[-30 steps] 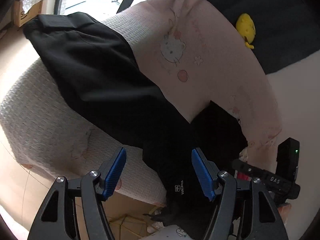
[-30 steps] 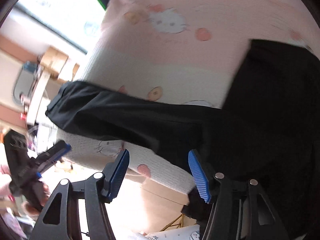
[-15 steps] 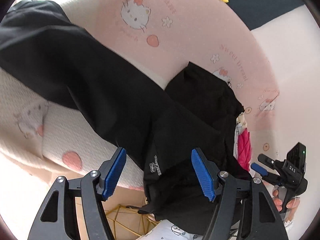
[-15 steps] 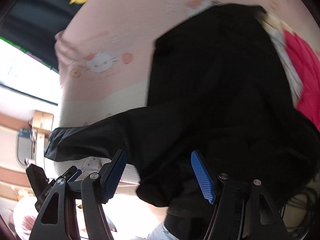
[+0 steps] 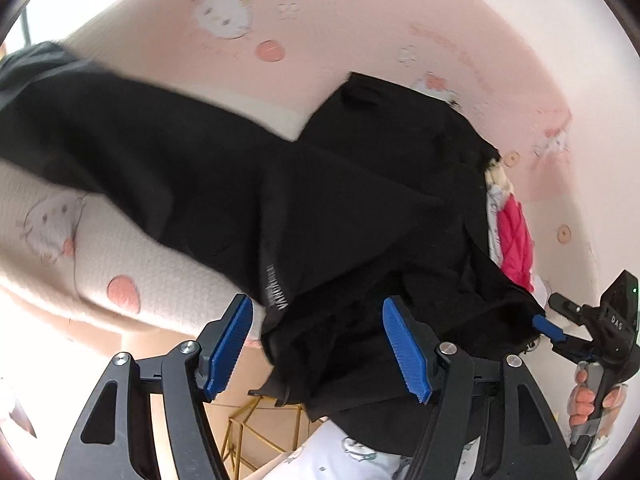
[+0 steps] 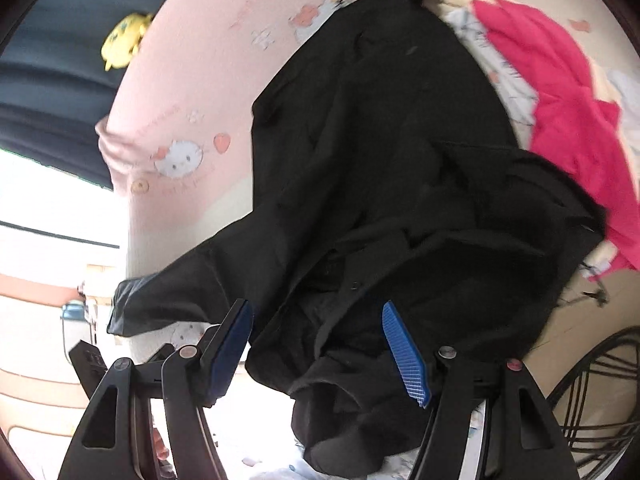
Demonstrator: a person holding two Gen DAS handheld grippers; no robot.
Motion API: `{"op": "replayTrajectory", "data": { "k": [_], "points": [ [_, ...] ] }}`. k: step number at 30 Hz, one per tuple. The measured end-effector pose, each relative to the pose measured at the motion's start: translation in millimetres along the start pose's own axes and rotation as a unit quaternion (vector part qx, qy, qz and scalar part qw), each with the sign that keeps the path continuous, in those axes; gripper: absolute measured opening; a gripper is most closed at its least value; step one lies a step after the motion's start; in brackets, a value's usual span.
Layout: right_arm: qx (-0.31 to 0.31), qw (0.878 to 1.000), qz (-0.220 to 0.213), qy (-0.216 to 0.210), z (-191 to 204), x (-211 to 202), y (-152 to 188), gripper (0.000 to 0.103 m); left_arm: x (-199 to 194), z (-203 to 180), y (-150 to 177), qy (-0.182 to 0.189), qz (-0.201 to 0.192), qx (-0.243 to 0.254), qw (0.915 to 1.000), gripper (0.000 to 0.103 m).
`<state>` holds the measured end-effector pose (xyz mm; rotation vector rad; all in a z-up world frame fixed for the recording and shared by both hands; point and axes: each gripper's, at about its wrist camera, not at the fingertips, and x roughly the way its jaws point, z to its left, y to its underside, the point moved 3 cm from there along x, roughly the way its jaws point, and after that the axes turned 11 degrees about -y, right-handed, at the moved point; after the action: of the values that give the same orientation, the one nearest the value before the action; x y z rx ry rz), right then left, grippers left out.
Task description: Fold clothes
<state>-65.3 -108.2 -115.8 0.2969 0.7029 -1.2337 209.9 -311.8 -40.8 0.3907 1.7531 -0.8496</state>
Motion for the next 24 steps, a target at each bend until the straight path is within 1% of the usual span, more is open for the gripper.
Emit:
{"op": "replayTrajectory", "data": {
  "k": [3, 5, 7, 10, 11, 15, 16, 19, 20, 22, 24],
  "points": [
    [0.007, 1.0, -0.026, -0.007, -11, -21, 2, 0.068, 2, -22, -8, 0.006, -0.004, 0.028, 0.9996, 0.066],
    [0.009, 0.999, -0.046, -0.004, -22, -35, 1, 0.073, 6, -37, -7, 0.006, -0.002, 0.042, 0.9991, 0.066],
    [0.018, 0.998, -0.064, 0.0, -36, -46, -2, 0.073, 12, -55, -6, 0.01, 0.004, 0.057, 0.9983, 0.066],
    [0.038, 0.996, -0.08, -0.009, -60, -58, -3, 0.073, 17, -81, -2, 0.012, 0.008, 0.084, 0.9964, 0.066],
    [0.047, 0.995, -0.083, -0.004, -68, -60, -3, 0.073, 20, -91, 0, 0.011, 0.009, 0.095, 0.9954, 0.066],
    [0.072, 0.993, -0.083, 0.036, -100, -59, -2, 0.073, 30, -127, 2, -0.005, 0.015, 0.141, 0.9899, 0.066],
    [0.085, 0.992, -0.082, 0.035, -109, -57, 0, 0.073, 32, -137, 3, -0.005, 0.016, 0.151, 0.9884, 0.066],
    [0.123, 0.989, -0.084, 0.003, -137, -54, 6, 0.073, 37, -160, 7, -0.005, 0.02, 0.177, 0.9839, 0.066],
    [0.134, 0.987, -0.087, 0.0, -146, -53, 8, 0.073, 39, -169, 9, -0.005, 0.023, 0.188, 0.9819, 0.066],
    [0.149, 0.984, -0.097, -0.007, -159, -53, 11, 0.073, 43, -186, 15, -0.003, 0.027, 0.213, 0.9766, 0.066],
    [0.158, 0.981, -0.114, -0.023, -166, -53, 9, 0.073, 47, -206, 23, -0.001, 0.032, 0.243, 0.9695, 0.066]
  ]
}}
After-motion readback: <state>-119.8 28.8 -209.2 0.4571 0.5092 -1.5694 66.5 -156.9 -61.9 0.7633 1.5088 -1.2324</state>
